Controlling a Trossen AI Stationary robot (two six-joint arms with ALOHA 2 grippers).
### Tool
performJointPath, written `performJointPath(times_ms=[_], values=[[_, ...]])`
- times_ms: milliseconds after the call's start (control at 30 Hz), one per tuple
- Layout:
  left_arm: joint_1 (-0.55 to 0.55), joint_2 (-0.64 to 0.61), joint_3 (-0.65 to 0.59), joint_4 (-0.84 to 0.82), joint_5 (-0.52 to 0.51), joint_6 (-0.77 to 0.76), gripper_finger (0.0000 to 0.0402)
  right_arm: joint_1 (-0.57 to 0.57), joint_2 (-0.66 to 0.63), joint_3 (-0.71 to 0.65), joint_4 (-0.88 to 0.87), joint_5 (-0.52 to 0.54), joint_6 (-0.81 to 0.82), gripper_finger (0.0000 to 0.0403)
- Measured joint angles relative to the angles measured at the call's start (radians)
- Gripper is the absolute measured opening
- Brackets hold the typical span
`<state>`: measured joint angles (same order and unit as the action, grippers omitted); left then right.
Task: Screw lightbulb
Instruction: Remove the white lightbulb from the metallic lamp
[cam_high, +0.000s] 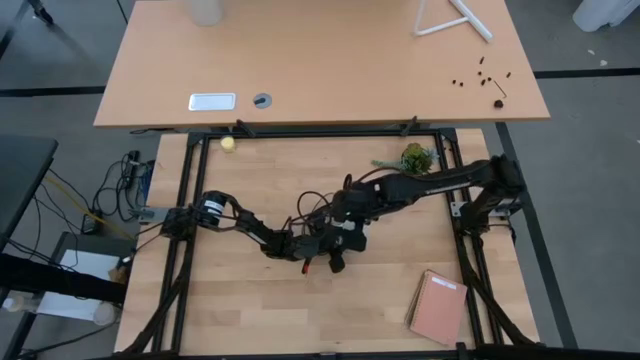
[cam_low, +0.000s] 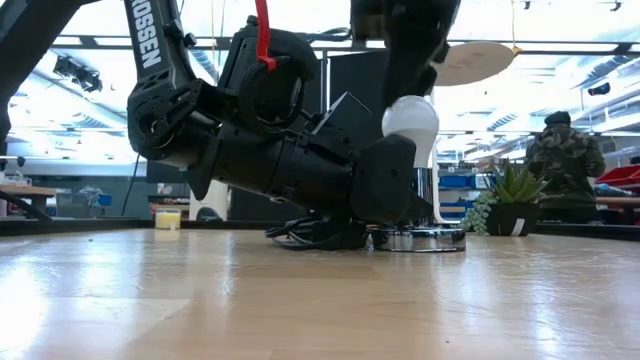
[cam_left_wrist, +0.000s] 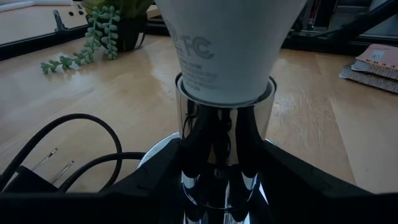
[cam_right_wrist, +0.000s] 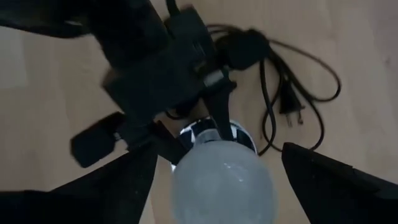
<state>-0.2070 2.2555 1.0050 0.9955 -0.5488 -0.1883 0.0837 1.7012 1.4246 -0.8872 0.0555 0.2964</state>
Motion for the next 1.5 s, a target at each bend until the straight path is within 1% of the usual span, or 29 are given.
performJointPath(times_ms=[133, 267, 400, 667, 800, 933, 1033, 1167, 1500], values=[[0.0, 0.0, 0.0, 0.0, -0.001, 0.0, 0.0198, 0.011, -0.056, -0.001, 0.007, 0.013, -0.04, 0.0356], [0.0, 0.0, 0.0, 0.003, -0.002, 0.0, 0.0198, 0.035, -0.118, -0.049, 0.069, 0.043, -0.091, 0.0355], [0.0, 0.0, 0.0, 0.004, -0.003, 0.0, 0.0198, 0.043, -0.197, -0.155, 0.194, 0.05, -0.11, 0.0356], [0.0, 0.0, 0.0, 0.008, -0.003, 0.0, 0.0198, 0.045, -0.38, -0.416, 0.461, 0.058, -0.087, 0.0353], [0.0, 0.0, -0.001, 0.023, -0.003, 0.0, 0.0198, 0.049, -0.462, -0.521, 0.523, 0.093, -0.046, 0.035], [0.0, 0.0, -0.001, 0.029, -0.004, 0.0, 0.0198, 0.054, -0.532, -0.597, 0.568, 0.158, -0.028, 0.035], [0.0, 0.0, -0.001, 0.032, -0.003, 0.0, 0.0198, 0.057, -0.573, -0.646, 0.617, 0.163, -0.006, 0.0349], [0.0, 0.0, -0.001, 0.035, -0.003, 0.0, 0.0198, 0.058, -0.605, -0.687, 0.689, 0.164, 0.011, 0.0348], [0.0, 0.0, -0.001, 0.034, -0.004, 0.0, 0.0198, 0.1, -0.608, -0.688, 0.706, 0.156, 0.018, 0.035]])
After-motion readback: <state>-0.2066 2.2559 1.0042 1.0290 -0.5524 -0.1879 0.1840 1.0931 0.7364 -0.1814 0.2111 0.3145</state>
